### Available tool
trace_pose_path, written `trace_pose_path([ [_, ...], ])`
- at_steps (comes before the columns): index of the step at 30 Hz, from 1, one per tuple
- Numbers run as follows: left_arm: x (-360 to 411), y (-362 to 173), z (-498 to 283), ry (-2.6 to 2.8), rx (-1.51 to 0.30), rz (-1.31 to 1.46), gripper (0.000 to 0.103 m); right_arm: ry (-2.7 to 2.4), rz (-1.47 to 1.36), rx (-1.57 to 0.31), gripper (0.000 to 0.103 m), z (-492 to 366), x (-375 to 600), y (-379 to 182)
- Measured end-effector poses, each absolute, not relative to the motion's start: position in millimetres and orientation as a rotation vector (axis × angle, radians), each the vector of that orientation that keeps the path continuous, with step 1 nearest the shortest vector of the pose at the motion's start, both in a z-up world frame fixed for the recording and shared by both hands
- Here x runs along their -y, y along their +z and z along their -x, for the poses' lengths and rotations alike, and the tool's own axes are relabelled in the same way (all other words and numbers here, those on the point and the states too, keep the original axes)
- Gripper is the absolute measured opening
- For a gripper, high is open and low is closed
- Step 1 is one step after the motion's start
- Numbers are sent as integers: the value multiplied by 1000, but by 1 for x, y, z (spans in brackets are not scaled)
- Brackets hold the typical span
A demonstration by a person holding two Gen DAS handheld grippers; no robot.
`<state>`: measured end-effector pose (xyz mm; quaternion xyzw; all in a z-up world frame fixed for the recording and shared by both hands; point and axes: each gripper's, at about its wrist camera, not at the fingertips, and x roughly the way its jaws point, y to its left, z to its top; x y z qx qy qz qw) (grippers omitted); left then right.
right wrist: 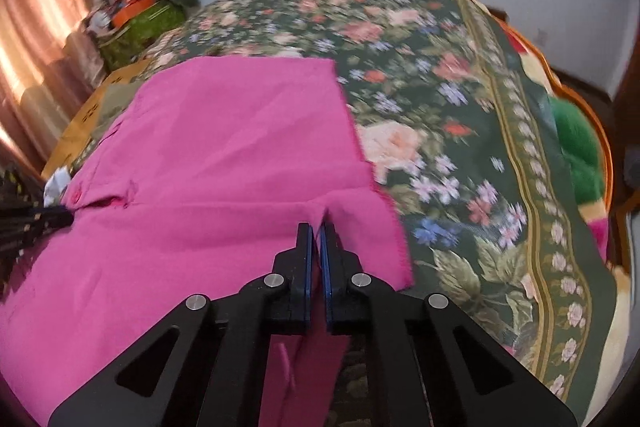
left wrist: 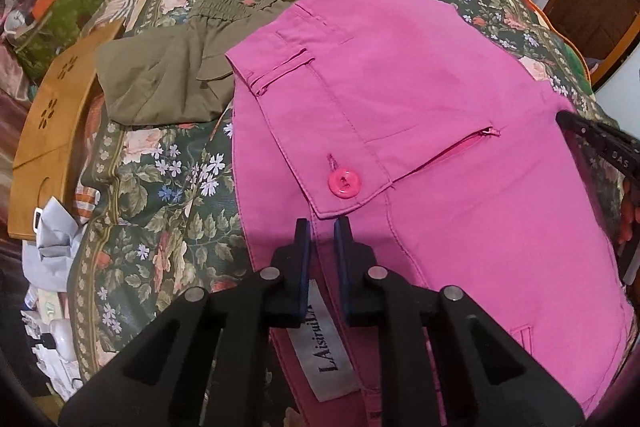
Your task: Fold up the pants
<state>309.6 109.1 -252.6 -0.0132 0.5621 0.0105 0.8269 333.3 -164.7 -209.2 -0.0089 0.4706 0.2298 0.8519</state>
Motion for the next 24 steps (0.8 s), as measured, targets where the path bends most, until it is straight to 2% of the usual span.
trace_pose_path([
  [6,-110,-251,-308,5,-1182,13,15,478,-12,-1063,2,-340,174,-218],
  [12,-105,-233,-298,19,-1137,-64,17,477,-9,-1042,4,-328,188,-201],
  [15,-115,-218,-297,25,-1102,-35,28,470,-33,-1026,14,-326,198,-190],
  [17,-122,-208,-298,44,-1069,-20,45,464,-63,-999,26,-325,205,-181],
  [19,-131,-200,-303,66,-1043,-4,49,454,-80,-973,32,-326,209,-173],
  [24,-144,-200,-324,58,-1061,76,50,440,-101,-947,45,-337,210,-165],
])
